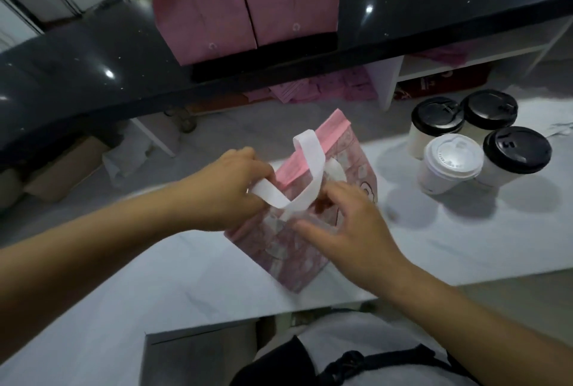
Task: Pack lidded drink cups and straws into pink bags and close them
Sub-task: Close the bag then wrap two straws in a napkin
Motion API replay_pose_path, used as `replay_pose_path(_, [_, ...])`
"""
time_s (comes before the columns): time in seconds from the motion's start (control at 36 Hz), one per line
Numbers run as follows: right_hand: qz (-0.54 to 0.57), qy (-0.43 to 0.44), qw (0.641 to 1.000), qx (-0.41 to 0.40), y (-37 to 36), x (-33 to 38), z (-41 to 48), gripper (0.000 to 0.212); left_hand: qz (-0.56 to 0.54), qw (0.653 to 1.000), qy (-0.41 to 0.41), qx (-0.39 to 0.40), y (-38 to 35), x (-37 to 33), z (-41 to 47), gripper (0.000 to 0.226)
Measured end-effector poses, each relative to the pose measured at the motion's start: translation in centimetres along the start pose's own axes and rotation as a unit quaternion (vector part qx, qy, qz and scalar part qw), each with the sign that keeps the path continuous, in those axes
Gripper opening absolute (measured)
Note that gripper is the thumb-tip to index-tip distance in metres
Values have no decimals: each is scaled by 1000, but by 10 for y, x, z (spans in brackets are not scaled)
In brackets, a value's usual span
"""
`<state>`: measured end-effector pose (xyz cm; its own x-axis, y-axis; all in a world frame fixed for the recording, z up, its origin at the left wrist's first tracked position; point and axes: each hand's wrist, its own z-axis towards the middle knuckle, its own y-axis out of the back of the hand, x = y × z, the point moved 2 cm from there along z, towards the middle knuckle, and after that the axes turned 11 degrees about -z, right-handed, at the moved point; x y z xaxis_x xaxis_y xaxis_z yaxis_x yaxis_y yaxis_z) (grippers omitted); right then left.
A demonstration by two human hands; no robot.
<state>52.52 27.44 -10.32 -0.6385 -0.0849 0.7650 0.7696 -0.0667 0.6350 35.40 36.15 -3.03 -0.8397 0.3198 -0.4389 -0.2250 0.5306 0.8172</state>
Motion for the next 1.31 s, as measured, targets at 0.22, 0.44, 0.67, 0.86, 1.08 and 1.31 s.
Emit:
replay_pose_path(0.22, [121, -80, 988, 54, -11, -4, 6, 34, -226, 971, 76, 20, -13, -12, -1, 14])
replay_pose_path(0.44, [293, -121, 934, 166, 4, -27, 14, 22, -330, 939, 91, 44, -17, -17, 2, 11])
replay_pose_path(0.67, [328, -76, 919, 204, 14, -41, 15, 22, -368, 924, 73, 78, -21, -21, 1, 16])
replay_pose_path(0.86, [351, -69, 907, 222, 23, -56, 10, 24, -455, 884, 55, 92, -10, -13, -6, 13])
replay_pose_path(1.08, [377, -77, 892, 238, 31, -62, 9, 24, -543, 834, 39, 96, -11, 0, -14, 11])
replay_pose_path(1.31, [368, -124, 901, 192, 46, -82, -1, 25, -610, 788, 41, 77, -2, 23, -31, 17])
